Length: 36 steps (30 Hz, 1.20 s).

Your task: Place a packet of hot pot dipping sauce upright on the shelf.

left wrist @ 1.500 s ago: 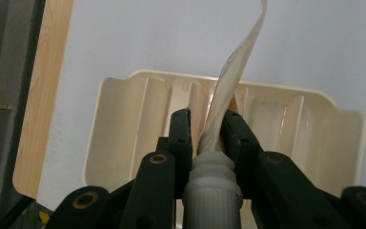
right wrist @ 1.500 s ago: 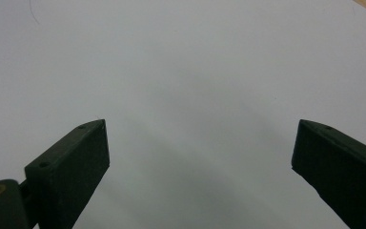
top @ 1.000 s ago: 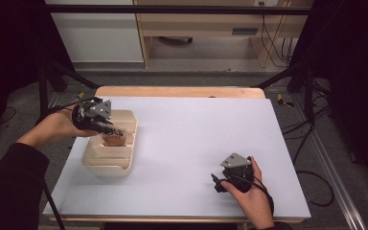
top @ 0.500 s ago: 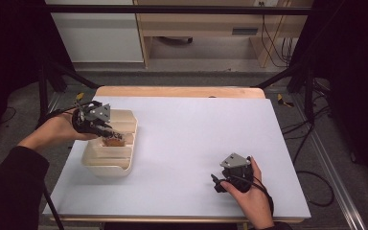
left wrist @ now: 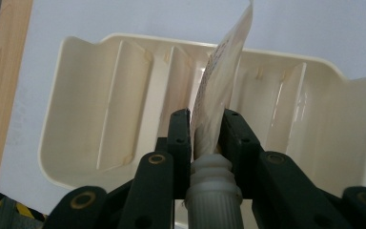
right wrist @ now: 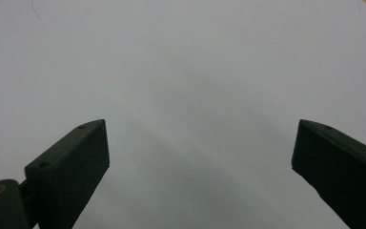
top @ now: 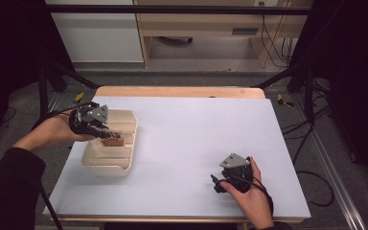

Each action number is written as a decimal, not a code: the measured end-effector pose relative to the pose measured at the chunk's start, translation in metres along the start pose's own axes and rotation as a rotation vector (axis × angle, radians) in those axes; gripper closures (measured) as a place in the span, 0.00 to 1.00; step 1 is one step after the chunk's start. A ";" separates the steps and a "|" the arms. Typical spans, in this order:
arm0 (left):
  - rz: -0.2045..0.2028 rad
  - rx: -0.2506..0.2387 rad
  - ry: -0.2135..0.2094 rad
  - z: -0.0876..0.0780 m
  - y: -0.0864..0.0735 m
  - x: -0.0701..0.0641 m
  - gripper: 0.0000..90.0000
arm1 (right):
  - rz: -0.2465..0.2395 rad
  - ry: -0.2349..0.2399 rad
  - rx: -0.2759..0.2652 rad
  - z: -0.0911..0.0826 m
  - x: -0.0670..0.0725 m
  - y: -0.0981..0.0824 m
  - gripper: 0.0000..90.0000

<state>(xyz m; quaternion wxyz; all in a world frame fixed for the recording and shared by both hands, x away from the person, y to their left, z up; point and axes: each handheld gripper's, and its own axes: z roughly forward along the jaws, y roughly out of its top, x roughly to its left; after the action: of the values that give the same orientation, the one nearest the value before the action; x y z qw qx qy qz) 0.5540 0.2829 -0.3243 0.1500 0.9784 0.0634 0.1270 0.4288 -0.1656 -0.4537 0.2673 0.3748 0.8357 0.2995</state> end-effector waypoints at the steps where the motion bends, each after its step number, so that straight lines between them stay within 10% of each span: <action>1: -0.001 0.001 0.000 0.000 0.000 0.000 0.83 | -0.001 0.001 -0.001 0.000 0.000 0.000 0.07; 7: -0.009 -0.013 0.004 -0.001 -0.001 0.000 0.80 | -0.002 0.002 0.000 0.000 0.000 0.000 0.07; 19: -0.092 -0.147 0.137 -0.031 0.010 -0.010 0.17 | 0.000 0.000 -0.003 0.000 0.000 0.000 0.07; 26: -0.130 -0.224 0.180 -0.033 0.034 -0.038 0.09 | 0.004 -0.001 -0.008 -0.001 0.000 0.000 0.07; 36: -0.136 -0.301 0.146 0.016 0.091 -0.098 0.09 | 0.038 -0.019 -0.042 -0.009 -0.008 0.000 0.06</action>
<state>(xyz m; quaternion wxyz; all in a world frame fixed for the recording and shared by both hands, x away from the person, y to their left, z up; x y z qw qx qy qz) 0.4719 0.1762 -0.3330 0.2979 0.9266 0.1204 0.1954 0.4272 -0.1745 -0.4465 0.2774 0.3879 0.8194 0.3181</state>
